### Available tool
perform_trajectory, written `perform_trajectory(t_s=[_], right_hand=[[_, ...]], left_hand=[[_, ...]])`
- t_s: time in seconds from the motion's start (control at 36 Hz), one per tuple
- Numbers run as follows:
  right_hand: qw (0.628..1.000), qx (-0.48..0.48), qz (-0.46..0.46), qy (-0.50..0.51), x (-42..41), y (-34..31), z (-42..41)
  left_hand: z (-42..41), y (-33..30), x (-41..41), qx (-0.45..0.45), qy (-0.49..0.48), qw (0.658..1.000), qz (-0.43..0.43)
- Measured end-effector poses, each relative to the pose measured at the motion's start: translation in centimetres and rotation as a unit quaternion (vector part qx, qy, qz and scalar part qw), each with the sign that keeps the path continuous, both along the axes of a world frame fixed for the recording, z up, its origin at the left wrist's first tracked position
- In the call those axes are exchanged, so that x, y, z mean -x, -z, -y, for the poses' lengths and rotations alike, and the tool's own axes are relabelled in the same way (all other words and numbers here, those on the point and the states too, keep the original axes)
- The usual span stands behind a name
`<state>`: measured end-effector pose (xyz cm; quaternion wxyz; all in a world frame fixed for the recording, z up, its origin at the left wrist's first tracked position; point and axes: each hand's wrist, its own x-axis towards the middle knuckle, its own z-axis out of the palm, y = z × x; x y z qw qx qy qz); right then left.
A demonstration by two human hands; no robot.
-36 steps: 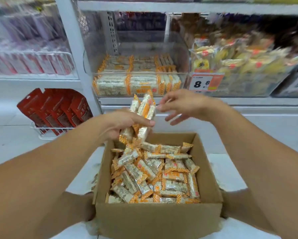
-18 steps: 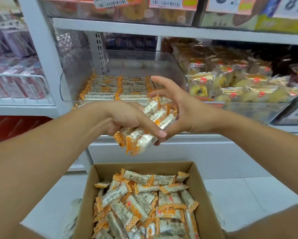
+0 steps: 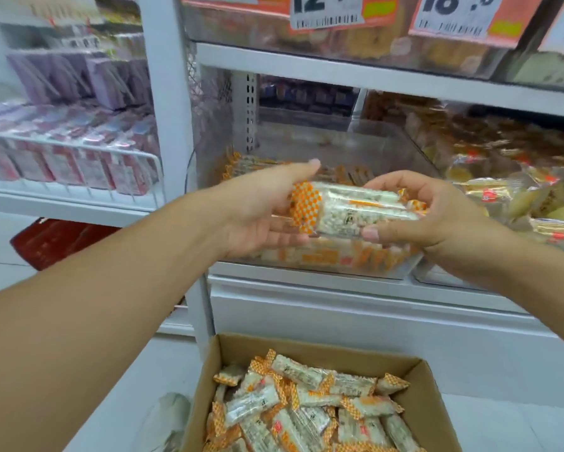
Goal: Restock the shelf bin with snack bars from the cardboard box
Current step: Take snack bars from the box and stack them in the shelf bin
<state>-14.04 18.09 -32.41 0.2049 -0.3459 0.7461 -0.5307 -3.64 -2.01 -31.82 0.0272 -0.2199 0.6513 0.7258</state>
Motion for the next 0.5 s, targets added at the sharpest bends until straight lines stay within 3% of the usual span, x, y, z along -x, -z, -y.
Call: perform_trajectory(t_s=[0.06,0.08,0.11,0.14,0.19,0.28,0.39,0.5], right_hand=[[1.000,0.011,0.003,0.019,0.8,-0.3,2.0],[0.999,0.018,0.002,0.026,1.7,-0.2,3.4],[0.999,0.021,-0.008,0.043,2.6,-0.1,4.9],[0.997,0.015,-0.026,0.066,3.9,0.2,6.5],[0.995,-0.001,-0.040,0.090,6.4,0.7,10.0],[0.995,-0.024,-0.035,0.087,9.9,1.6,15.1],[0.985,-0.060,-0.134,0.086,12.5,3.4,20.4],[0.952,-0.138,-0.262,0.077,14.6,5.2,23.0]], left_hand=[[1.5,0.2,0.3,0.056,-0.114,0.991,-0.049],[2.4,0.5,0.5,0.140,-0.170,0.973,-0.069],[3.5,1.0,0.6,0.272,-0.206,0.936,-0.093],[4.4,1.6,0.4,0.430,-0.202,0.874,-0.101],[5.4,3.0,-0.7,0.631,-0.097,0.767,-0.067],[5.2,4.2,-1.5,0.688,0.038,0.724,0.043],[5.1,4.1,-1.1,0.706,0.063,0.704,0.053],[5.3,4.4,-0.9,0.727,0.064,0.682,0.048]])
